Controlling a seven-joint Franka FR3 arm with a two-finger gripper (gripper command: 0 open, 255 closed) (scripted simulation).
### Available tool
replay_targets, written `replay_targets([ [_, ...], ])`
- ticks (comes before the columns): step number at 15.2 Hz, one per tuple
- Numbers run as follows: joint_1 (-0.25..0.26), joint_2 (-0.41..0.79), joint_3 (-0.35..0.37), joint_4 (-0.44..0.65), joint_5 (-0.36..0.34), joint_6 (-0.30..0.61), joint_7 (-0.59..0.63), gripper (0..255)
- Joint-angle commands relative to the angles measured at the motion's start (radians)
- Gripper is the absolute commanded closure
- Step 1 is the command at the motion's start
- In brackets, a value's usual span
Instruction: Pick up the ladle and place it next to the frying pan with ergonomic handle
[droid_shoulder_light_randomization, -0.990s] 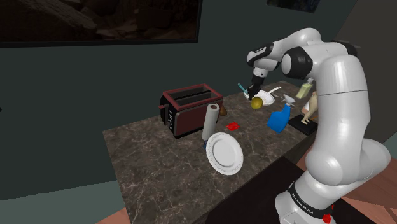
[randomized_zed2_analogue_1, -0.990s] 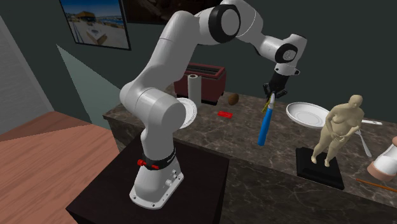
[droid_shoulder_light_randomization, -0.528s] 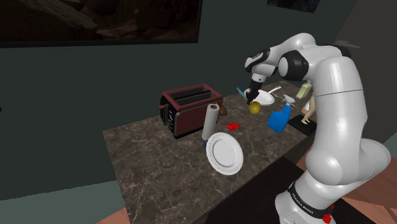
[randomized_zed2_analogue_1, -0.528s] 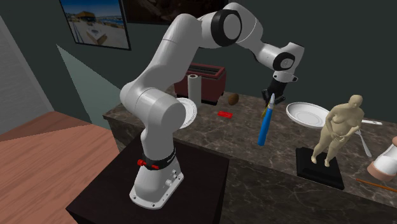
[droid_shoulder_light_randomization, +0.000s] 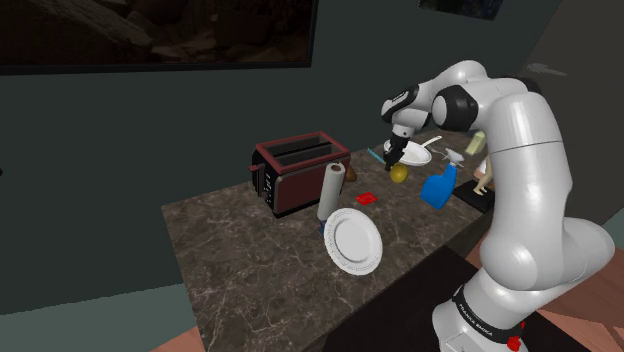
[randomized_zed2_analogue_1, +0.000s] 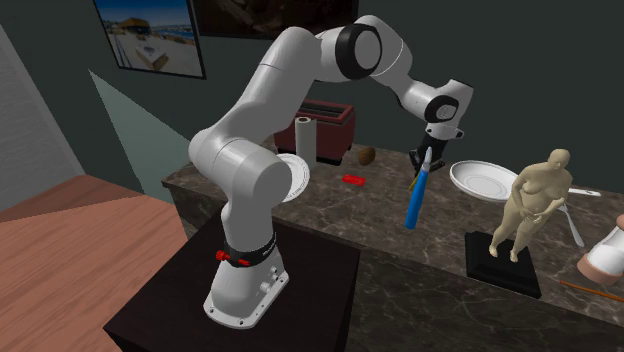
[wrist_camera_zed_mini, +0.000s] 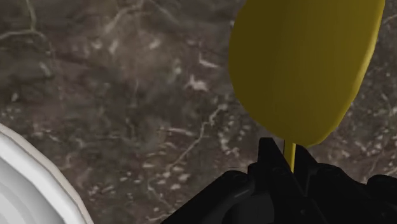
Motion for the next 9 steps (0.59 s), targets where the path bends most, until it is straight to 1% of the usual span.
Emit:
replay_targets([
  [1,-0.002,0.007,0.001,-0.003,0.001,0.004,-0.002,255],
  [7,-0.002,0.007,0.001,-0.003,0.001,0.004,-0.002,255],
  [8,-0.002,0.008,0.001,-0.003,0.001,0.004,-0.002,0],
  [9,-0.002,0.007,0.001,-0.003,0.001,0.004,-0.002,0],
])
